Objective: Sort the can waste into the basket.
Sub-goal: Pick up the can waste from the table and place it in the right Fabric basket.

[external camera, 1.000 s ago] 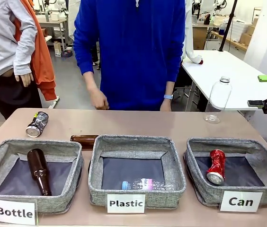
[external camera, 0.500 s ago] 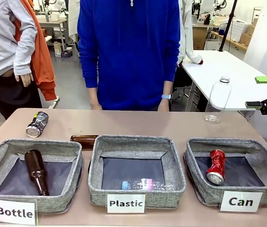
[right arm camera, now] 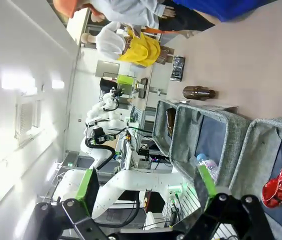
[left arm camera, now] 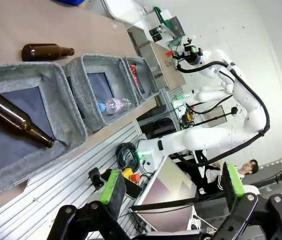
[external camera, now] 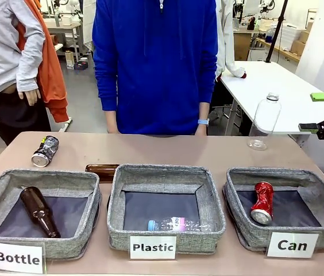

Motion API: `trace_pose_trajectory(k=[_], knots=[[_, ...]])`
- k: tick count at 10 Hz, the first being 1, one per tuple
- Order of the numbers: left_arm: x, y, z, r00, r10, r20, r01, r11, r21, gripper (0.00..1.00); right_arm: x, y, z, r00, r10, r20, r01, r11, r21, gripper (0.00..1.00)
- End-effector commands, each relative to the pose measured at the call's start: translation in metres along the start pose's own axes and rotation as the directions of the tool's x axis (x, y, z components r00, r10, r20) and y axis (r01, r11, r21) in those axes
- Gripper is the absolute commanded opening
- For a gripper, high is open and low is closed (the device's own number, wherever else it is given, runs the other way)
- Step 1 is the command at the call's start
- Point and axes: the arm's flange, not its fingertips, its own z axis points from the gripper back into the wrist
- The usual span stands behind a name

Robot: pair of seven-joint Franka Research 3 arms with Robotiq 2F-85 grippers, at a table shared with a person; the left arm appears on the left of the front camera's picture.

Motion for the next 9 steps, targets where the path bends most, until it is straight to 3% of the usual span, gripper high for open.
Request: trace_pose_trajectory(k=[1,5,6,7,8,9], knots=[[-0.001,-0.003,0.004,1.0,0.012,-0.007,-0.012,1.0,-0.008,1.0,-0.001,0.002,0.003,1.0,0.022,-0.02,-0.022,1.0,-0.005,1.0],[0.0,0.0,0.0,1.0,0.0,0.0,0.0,1.0,0.0,1.0,-0.001,0.002,0.003,1.0,0.022,-0.02,-0.022,1.0,-0.005,1.0],[0.015,-0.018,-0.024,0.997,-0.024,-0.077,0.036,0.988,0.151,1.0,-0.001,0.002,0.003,1.0,0.022,-0.02,-0.022,1.0,-0.005,1.0],[0.048,-0.025,-0.048,0.99,-0.004,-0.143,0.048,0.951,0.305,1.0,-0.001,0.002,0.003,1.0,0.022,-0.02,-0.022,1.0,-0.005,1.0],[0.08,-0.024,-0.072,0.964,0.039,-0.262,0.086,0.891,0.447,1.0,-0.001,0.002,0.003,1.0,0.022,-0.02,-0.022,1.0,-0.005,1.0],[0.113,-0.017,-0.095,0.94,0.119,-0.321,0.062,0.864,0.5,1.0,-0.001,0.002,0.003,1.0,0.022,-0.02,-0.022,1.0,-0.005,1.0]])
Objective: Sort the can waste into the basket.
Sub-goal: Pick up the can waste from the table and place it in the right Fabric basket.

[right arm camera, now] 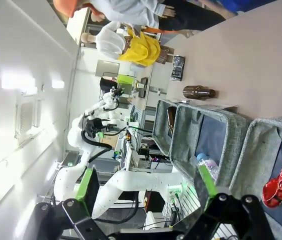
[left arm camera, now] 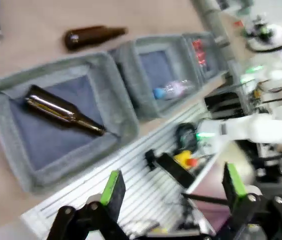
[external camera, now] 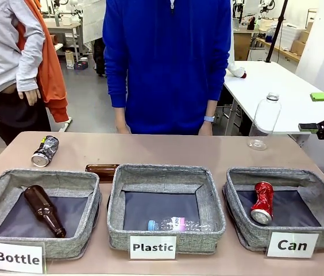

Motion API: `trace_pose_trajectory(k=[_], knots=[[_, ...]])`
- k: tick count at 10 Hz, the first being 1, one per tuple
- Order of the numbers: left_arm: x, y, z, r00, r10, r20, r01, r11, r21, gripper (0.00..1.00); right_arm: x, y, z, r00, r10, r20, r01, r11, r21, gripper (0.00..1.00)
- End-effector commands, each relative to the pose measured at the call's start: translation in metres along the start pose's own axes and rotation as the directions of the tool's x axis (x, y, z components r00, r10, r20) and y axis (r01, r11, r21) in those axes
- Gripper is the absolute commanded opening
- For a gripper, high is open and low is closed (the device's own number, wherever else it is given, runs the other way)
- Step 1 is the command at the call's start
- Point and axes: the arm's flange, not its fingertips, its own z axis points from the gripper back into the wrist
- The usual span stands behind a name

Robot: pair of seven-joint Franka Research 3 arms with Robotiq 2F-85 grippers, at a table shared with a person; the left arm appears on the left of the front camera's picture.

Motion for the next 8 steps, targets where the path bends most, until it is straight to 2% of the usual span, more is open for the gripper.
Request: trace_pose_trajectory(k=[1,2,3,4,5,6,8], knots=[[0.074,0.016,-0.026,0.984,0.098,-0.149,-0.061,0.969,0.239,1.0,-0.001,0.001,0.004,1.0,0.021,-0.017,-0.021,1.0,-0.005,1.0],[0.098,0.023,-0.045,0.983,0.115,-0.14,-0.066,0.947,0.315,1.0,-0.001,0.001,0.004,1.0,0.021,-0.017,-0.021,1.0,-0.005,1.0],[0.122,0.036,-0.062,0.992,0.126,-0.025,-0.098,0.864,0.493,1.0,-0.001,0.001,0.004,1.0,0.021,-0.017,-0.021,1.0,-0.005,1.0],[0.142,0.054,-0.078,0.99,0.137,0.016,-0.118,0.779,0.615,1.0,-0.001,0.001,0.004,1.0,0.021,-0.017,-0.021,1.0,-0.005,1.0],[0.173,0.078,-0.09,0.982,0.189,0.012,-0.142,0.694,0.706,1.0,-0.001,0.001,0.004,1.0,0.021,-0.017,-0.021,1.0,-0.005,1.0],[0.194,0.096,-0.097,0.97,0.241,0.005,-0.174,0.688,0.704,1.0,-0.001,0.001,0.004,1.0,0.021,-0.017,-0.021,1.0,-0.005,1.0],[0.216,0.108,-0.103,0.97,0.241,0.021,-0.193,0.716,0.671,1.0,-0.001,0.001,0.004,1.0,0.021,-0.017,-0.021,1.0,-0.005,1.0]])
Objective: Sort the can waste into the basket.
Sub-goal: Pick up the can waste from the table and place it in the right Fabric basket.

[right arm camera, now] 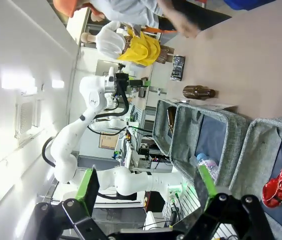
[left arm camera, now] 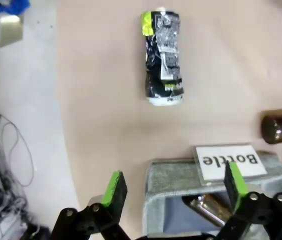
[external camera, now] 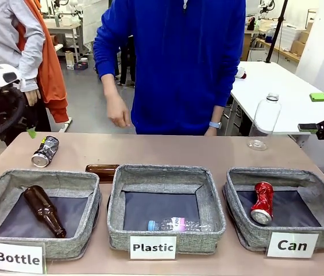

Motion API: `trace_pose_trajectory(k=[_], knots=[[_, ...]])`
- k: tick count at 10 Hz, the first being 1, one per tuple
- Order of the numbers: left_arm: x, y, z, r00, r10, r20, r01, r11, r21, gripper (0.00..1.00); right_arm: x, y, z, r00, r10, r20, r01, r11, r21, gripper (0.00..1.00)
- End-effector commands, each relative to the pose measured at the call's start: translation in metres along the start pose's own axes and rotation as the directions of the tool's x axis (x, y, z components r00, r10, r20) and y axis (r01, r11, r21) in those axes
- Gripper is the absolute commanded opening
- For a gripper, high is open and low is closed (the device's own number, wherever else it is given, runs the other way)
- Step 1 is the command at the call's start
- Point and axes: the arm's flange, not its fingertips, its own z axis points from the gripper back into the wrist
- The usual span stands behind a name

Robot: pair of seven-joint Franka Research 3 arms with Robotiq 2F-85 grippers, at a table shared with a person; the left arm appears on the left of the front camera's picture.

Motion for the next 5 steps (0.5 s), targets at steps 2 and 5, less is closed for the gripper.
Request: trace_pose_trajectory(k=[2,5], knots=[[0.0,0.0,0.0,1.0,0.0,0.0,0.0,1.0,0.0,1.0,-0.001,0.001,0.004,1.0,0.021,-0.016,-0.021,1.0,-0.005,1.0],[0.01,-0.003,0.0,0.999,0.029,-0.018,-0.03,0.999,-0.025,1.0,-0.001,0.001,0.004,1.0,0.021,-0.016,-0.021,1.0,-0.005,1.0]])
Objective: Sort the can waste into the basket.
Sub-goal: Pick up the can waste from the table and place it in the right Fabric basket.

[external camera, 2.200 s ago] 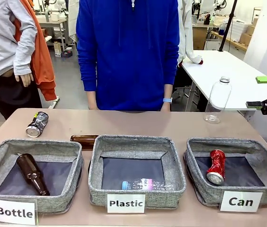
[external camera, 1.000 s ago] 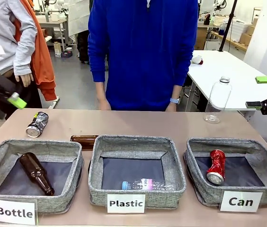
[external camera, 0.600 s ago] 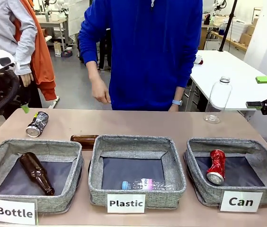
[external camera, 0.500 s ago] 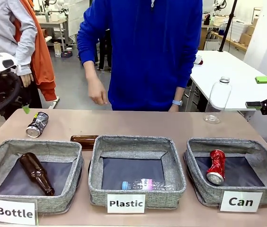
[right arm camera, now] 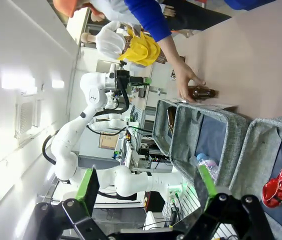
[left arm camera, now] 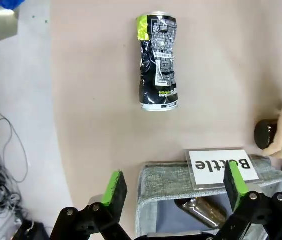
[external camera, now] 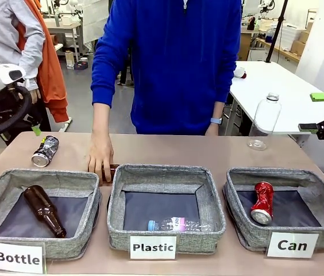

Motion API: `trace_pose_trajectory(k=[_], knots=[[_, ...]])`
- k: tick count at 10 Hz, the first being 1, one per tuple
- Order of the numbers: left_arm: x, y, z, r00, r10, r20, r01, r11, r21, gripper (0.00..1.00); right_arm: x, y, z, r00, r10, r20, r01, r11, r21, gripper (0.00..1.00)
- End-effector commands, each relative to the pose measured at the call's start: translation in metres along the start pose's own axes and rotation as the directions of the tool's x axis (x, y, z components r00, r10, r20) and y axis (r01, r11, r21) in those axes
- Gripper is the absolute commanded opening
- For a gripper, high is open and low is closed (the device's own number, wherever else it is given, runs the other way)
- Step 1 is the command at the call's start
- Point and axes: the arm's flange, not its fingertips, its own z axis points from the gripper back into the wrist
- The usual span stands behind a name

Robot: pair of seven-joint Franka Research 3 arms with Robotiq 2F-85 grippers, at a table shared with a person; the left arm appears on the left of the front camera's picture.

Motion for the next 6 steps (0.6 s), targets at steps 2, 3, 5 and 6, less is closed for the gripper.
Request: trace_pose_trajectory(k=[2,3,5,6], knots=[[-0.019,0.059,0.037,0.982,-0.159,-0.106,0.122,0.949,-0.29,1.0,-0.001,0.001,0.004,1.0,0.021,-0.017,-0.021,1.0,-0.005,1.0],[-0.042,0.095,0.06,0.984,-0.161,-0.07,0.121,0.91,-0.397,1.0,-0.001,0.001,0.004,1.0,0.021,-0.017,-0.021,1.0,-0.005,1.0],[-0.103,0.153,0.081,0.995,-0.07,0.07,0.094,0.879,-0.468,1.0,-0.001,0.001,0.004,1.0,0.021,-0.017,-0.021,1.0,-0.005,1.0],[-0.127,0.169,0.083,0.992,-0.02,0.126,0.078,0.876,-0.477,1.0,-0.001,0.001,0.004,1.0,0.021,-0.017,-0.021,1.0,-0.005,1.0]])
